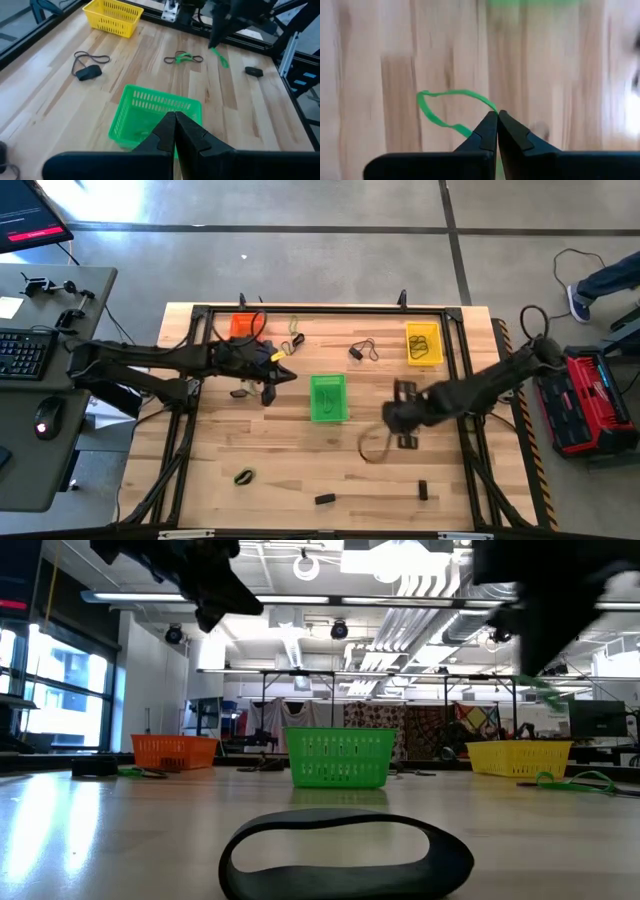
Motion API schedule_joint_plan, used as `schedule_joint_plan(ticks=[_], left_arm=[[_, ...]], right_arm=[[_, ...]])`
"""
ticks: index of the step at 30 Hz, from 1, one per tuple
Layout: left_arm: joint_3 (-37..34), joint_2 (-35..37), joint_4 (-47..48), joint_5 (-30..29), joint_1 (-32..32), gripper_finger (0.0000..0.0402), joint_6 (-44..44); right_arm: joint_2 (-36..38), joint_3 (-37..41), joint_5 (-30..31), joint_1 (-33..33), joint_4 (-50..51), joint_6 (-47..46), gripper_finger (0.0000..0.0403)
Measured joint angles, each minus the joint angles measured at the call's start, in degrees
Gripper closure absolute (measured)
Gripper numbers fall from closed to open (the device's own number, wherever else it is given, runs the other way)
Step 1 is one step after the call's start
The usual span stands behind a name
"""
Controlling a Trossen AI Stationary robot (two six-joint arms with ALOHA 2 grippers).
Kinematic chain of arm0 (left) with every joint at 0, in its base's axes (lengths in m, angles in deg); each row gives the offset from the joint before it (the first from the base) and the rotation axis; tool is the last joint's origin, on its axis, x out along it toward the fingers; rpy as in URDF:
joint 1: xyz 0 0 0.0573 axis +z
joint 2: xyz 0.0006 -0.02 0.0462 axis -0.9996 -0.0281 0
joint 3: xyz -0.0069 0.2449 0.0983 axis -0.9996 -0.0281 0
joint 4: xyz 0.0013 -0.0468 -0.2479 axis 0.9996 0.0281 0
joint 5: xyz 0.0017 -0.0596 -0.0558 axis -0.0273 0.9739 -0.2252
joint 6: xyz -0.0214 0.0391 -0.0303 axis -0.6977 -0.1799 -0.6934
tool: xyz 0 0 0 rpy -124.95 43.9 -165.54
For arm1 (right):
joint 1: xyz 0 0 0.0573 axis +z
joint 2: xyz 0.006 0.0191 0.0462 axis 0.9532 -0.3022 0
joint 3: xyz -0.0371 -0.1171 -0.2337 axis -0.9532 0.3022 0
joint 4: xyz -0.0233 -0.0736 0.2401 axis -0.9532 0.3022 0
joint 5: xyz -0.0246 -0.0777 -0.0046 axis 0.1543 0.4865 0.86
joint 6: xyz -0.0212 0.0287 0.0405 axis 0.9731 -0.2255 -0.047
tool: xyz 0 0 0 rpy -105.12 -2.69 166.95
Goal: Sort rubber bands into baskets
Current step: Put the green rubber band into the green bin
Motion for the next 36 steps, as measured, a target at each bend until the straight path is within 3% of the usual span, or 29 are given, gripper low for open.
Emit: schedule_joint_plan(ticks=[6, 12, 15, 25, 36], left_arm=[[0.0, 5.0, 6.2, -0.4, 0.0, 0.0401, 0.2], [0.0, 7.8, 7.3, -1.9, 0.0, 0.0401, 0.4], [0.0, 8.4, 7.2, -2.1, 0.0, 0.0401, -0.1], [0.0, 8.4, 7.3, -2.5, 0.0, 0.0401, -0.6], [0.0, 8.4, 7.5, -3.2, 0.0, 0.0402, 0.0]], right_arm=[[-2.7, 0.0, -3.3, -10.8, -18.6, 11.0, 0.0403], [-7.3, -0.6, -6.6, -16.5, -32.0, 15.7, 0.0403], [-11.8, -5.9, -7.8, -17.7, -30.9, 20.0, 0.0403], [-30.0, -29.9, -11.5, -21.3, -12.6, 34.5, 0.0403], [-33.3, -27.1, -13.3, -23.0, -12.3, 38.3, 0.0403]])
